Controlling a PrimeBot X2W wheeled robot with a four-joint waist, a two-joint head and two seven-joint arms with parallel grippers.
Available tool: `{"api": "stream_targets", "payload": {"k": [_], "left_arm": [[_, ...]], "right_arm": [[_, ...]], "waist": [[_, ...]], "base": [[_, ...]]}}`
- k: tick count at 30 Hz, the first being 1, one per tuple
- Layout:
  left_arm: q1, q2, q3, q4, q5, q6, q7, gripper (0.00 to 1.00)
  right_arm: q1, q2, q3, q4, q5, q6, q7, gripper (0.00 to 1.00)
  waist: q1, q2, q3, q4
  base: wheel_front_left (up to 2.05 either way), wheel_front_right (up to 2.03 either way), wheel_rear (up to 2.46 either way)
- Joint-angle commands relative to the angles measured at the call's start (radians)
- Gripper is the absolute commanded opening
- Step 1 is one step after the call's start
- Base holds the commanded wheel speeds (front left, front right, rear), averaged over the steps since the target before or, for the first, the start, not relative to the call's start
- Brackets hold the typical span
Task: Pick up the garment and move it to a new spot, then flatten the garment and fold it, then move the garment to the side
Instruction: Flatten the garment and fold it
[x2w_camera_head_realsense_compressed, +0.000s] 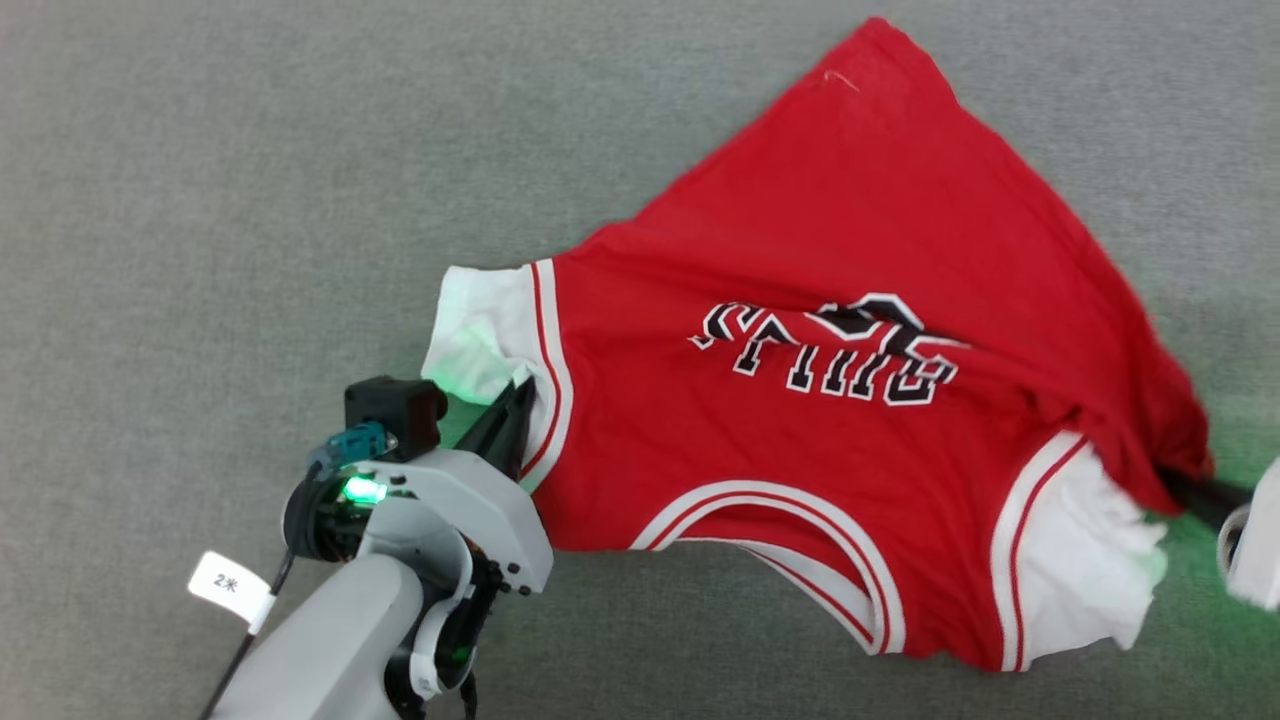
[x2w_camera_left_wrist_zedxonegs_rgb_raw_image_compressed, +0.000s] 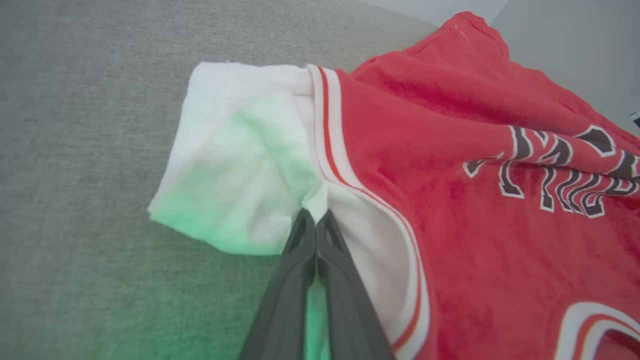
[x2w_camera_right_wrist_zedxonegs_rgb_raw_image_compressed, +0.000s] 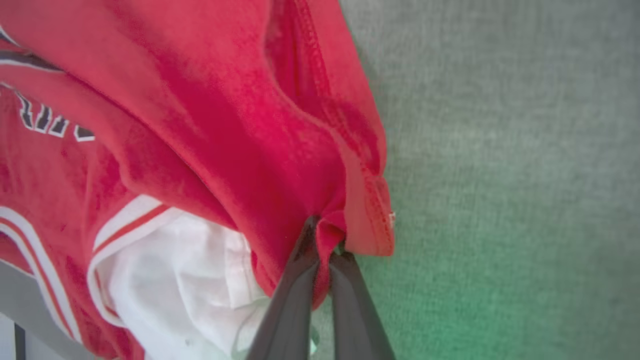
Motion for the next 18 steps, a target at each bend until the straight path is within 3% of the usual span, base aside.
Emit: {"api": "stream_targets", "payload": {"k": [1,6,13,14,15,16,18], "left_arm": [[0.009,0.005,0.0,-0.004,0.0,0.009,0.001,0.0],[0.0,0.002,-0.007,-0.025,0.005,0.016,0.01,0.0],[-0.01,-0.008,-0.017,-0.019,0.006,0.017,0.017,0.0],[-0.01,-0.009,-0.018,-0.016,0.005,0.015,0.019,0.0],[-0.008,-0.008,-0.019,-0.015,0.003,0.013,0.018,0.0],[-0.006,-0.005,-0.019,-0.012,0.003,0.012,0.018,0.0],[0.002,0.002,-0.018,-0.009,-0.001,0.01,0.019,0.0]], "right_arm": [[0.031,0.014,-0.002,-0.001,-0.011,0.0,0.016,0.0],[0.112,0.093,-0.046,0.003,-0.064,-0.001,0.045,0.0],[0.07,0.19,-0.047,0.166,-0.152,-0.005,0.028,0.0],[0.054,0.19,-0.041,0.183,-0.17,-0.007,0.014,0.32],[0.041,0.196,-0.041,0.198,-0.178,-0.007,0.002,0.8],[0.027,0.198,-0.041,0.21,-0.187,-0.007,-0.001,1.0],[0.01,0.19,-0.037,0.219,-0.194,-0.007,0.006,1.0]], "waist": [[0.0,0.0,-0.004,-0.007],[0.0,0.0,0.008,-0.004],[0.0,0.0,0.009,0.004],[0.0,0.0,0.006,0.005],[0.0,0.0,0.002,0.005],[0.0,0.0,-0.004,0.005],[0.0,0.0,-0.017,0.003]], "base": [[0.0,0.0,0.0],[0.0,0.0,0.0],[0.0,0.0,0.0],[0.0,0.0,0.0],[0.0,0.0,0.0],[0.0,0.0,0.0],[0.0,0.0,0.0]]}}
